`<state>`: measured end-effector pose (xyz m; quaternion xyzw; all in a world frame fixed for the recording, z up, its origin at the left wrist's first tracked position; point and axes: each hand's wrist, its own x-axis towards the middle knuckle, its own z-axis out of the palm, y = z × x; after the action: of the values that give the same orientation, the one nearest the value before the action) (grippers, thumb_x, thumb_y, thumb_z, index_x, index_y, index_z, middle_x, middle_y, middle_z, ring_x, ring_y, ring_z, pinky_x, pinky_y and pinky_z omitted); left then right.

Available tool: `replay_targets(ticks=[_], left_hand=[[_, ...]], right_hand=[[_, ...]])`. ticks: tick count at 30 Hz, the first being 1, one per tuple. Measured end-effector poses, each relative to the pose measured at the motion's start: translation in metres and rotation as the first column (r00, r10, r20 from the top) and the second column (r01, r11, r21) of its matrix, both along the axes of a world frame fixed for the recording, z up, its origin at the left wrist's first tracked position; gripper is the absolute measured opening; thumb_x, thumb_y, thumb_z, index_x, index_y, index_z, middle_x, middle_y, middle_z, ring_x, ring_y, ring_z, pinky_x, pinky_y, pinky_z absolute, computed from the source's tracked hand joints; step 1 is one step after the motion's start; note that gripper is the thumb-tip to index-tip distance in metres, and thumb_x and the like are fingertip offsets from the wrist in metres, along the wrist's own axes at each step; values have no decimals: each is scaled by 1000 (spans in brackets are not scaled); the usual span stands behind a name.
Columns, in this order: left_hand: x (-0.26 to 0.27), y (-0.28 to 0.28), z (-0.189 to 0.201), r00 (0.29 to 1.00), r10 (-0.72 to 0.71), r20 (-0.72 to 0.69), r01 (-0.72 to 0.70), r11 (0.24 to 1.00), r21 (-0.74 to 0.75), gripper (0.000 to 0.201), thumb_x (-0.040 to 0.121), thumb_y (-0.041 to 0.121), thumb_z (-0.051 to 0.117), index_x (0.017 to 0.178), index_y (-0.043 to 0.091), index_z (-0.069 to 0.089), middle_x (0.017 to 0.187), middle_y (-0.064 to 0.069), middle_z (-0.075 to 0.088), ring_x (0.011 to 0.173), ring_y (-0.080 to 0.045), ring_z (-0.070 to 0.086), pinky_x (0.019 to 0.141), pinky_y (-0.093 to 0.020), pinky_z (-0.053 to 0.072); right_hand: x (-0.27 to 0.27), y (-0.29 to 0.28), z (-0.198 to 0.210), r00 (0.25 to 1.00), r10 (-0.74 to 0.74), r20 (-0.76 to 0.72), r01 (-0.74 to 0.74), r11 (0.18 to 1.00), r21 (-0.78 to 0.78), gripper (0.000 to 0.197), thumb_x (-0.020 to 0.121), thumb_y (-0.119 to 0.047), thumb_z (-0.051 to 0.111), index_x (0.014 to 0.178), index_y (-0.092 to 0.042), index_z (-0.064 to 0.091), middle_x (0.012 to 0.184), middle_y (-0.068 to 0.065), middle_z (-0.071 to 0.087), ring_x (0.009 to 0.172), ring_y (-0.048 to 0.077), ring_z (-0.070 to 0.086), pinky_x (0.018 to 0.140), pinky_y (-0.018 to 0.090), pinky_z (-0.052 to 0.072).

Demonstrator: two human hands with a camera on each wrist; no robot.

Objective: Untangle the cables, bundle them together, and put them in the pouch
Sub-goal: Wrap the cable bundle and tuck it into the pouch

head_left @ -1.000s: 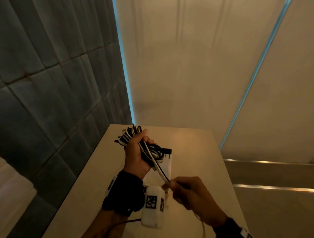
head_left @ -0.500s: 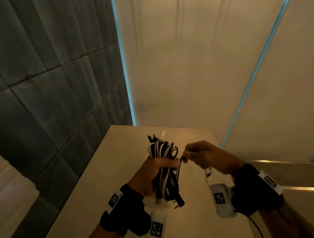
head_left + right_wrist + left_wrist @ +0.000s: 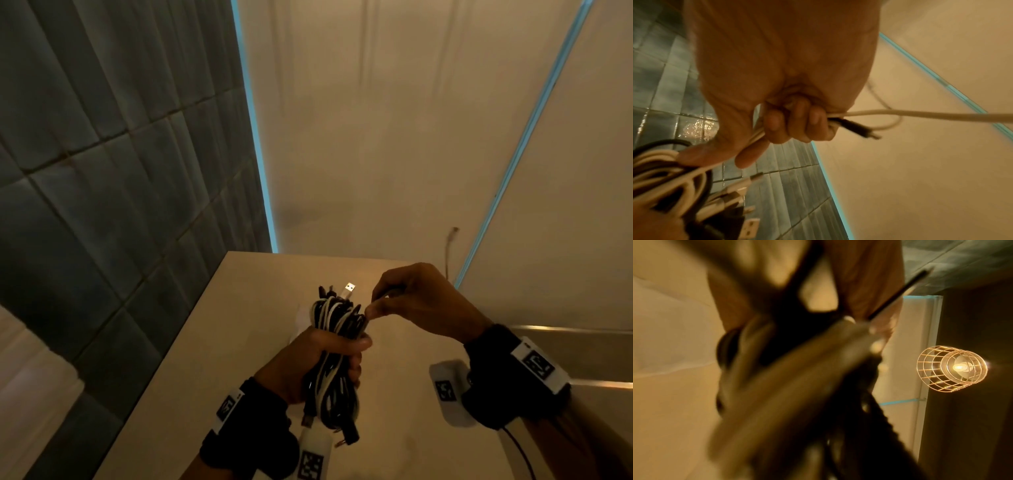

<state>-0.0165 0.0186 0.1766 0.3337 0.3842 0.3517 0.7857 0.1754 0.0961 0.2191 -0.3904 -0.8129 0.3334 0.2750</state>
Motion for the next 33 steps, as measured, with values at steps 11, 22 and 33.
replay_targets(ticks=[11, 22, 33], left_hand=[[-10, 7, -14, 855, 453, 253, -443, 891, -96, 15, 78, 16, 63, 65, 11, 62, 61, -3, 57, 51, -14, 56, 58, -29, 51], [29, 13, -31, 863, 458, 211, -455, 888, -69, 39, 79, 32, 75, 101, 3, 61, 78, -11, 58, 70, -23, 60, 64, -35, 52], [23, 17, -34, 856, 448, 259, -414, 893, -175, 28, 74, 19, 80, 95, 10, 64, 78, -8, 56, 69, -23, 61, 62, -32, 52]], right_hand=[[44, -26, -51, 980, -66, -188, -15, 918, -397, 30, 98, -26, 52, 76, -12, 66, 59, 3, 49, 48, 14, 40, 47, 23, 34], [-47, -82, -41, 840, -459, -290, 469, 882, -36, 16, 93, -19, 59, 77, -16, 60, 64, -6, 59, 57, 0, 58, 51, 12, 47], [-51, -84, -51, 994, -104, 18, 94, 954, 284, 17, 94, -13, 49, 102, -16, 64, 88, -13, 50, 72, -1, 47, 62, 12, 41]])
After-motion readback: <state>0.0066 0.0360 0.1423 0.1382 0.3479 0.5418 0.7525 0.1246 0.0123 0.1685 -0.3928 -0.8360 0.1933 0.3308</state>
